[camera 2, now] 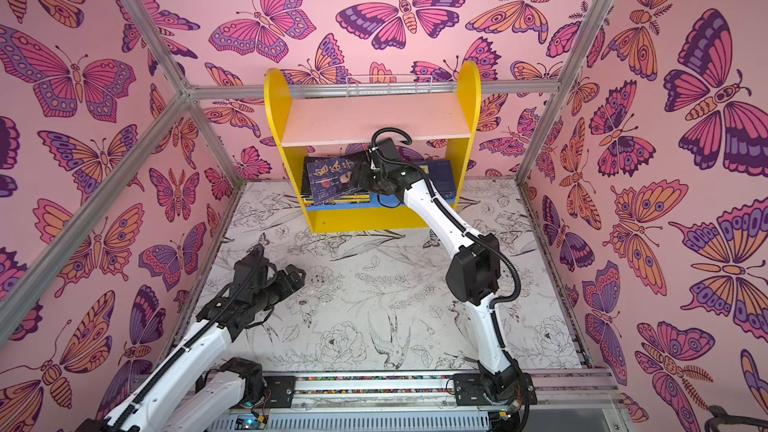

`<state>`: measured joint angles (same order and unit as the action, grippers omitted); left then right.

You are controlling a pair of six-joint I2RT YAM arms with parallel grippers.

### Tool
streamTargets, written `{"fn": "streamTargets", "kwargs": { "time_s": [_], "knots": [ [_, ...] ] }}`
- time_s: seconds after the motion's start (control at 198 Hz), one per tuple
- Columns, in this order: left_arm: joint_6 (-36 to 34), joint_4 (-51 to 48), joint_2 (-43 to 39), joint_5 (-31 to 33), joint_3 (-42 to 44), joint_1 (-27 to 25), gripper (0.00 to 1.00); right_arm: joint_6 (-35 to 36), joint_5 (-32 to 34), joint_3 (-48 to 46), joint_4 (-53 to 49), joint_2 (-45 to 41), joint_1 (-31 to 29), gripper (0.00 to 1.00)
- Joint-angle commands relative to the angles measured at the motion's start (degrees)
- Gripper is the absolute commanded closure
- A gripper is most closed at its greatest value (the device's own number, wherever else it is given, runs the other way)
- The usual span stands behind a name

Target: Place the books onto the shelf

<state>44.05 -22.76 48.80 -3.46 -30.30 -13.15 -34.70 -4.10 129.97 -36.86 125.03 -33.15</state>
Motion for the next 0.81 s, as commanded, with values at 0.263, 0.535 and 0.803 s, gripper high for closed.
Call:
{"fn": "streamTargets", "kwargs": {
  "time_s": [0.263,0.535,0.803],
  "knots": [
    [-4.5,6.4,1.1,-8.8,-3.4,0.2,0.11,6.0,1.7,0.9,2.5,-2.1,-0.3,0.25],
    [-6.3,16.8,15.3,-12.1,-14.3,-1.6,0.19,0.7,-4.2,-3.8,8.2,-2.9,-0.3,0.29],
    [-7.2,18.2,34.9,-8.1,-28.4,-3.6,0.32,-1.8,-5.2,-7.2,11.6,-3.7,-0.2,0.29]
  ]
}}
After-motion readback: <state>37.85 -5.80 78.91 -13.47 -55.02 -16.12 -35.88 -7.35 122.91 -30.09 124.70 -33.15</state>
